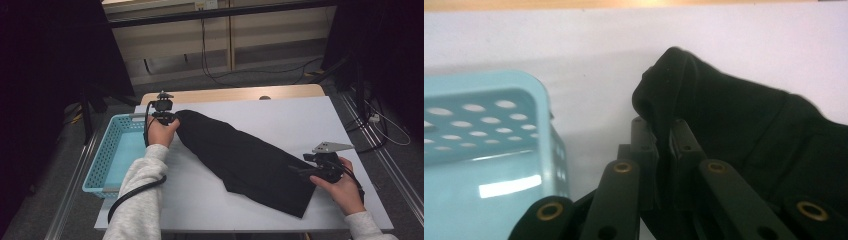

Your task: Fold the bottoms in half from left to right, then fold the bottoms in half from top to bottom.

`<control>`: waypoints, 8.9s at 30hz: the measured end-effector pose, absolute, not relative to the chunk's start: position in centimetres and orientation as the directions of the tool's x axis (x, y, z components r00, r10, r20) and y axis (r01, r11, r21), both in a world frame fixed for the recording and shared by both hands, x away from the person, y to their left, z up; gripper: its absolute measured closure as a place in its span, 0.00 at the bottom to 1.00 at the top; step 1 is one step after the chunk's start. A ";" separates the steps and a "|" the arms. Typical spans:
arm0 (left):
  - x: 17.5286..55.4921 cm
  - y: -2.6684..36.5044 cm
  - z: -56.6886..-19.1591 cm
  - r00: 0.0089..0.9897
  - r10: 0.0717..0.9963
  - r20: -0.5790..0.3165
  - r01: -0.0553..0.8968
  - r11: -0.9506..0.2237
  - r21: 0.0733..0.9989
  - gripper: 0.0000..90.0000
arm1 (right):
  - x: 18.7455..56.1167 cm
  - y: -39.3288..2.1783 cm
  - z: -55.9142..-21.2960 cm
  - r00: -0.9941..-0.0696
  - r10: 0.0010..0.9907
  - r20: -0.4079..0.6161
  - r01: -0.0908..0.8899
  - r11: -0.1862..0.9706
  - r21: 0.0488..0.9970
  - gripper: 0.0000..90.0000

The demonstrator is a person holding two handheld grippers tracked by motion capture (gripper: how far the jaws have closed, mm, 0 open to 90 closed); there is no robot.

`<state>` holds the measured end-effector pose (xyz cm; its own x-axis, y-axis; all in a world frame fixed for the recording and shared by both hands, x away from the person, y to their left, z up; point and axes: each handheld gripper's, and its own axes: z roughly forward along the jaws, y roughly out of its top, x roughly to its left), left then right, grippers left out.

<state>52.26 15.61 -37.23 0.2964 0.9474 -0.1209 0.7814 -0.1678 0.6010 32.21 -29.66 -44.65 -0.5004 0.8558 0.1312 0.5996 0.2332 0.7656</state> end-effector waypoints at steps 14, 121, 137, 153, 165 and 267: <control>50.7 13.2 -36.9 0.407 0.895 -0.183 0.753 -0.216 0.621 0.94 | 32.2 -29.3 -44.6 -0.514 0.847 0.133 0.596 0.242 0.766 0.26; 42.3 4.9 -42.0 0.685 0.639 -0.351 0.640 -0.296 0.709 0.93 | 31.3 -28.6 -43.9 -0.540 0.830 0.140 0.570 0.238 0.787 0.22; 39.5 -0.5 -41.9 0.787 0.497 -0.365 0.579 -0.391 0.716 0.90 | 30.9 -28.1 -43.9 -0.545 0.827 0.138 0.567 0.241 0.788 0.22; 41.4 5.3 -40.3 0.677 0.690 -0.257 0.588 -0.296 0.753 0.22 | 32.2 -22.1 -43.9 -0.673 0.730 0.121 0.524 0.355 0.774 0.41; 41.2 8.4 -41.3 0.627 0.744 -0.232 0.625 -0.302 0.720 0.17 | 32.2 -21.2 -45.1 -0.703 0.710 0.036 0.516 0.475 0.713 0.67; 37.6 7.4 -44.3 0.658 0.703 -0.271 0.687 -0.411 0.600 0.37 | 30.9 -29.7 -44.0 -0.472 0.881 0.035 0.601 0.293 0.744 0.41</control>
<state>37.60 7.36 -44.29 0.6576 0.7028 -0.2714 0.6866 -0.4108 0.5998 30.87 -29.66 -44.02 -0.4724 0.8807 0.0349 0.6007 0.2927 0.7440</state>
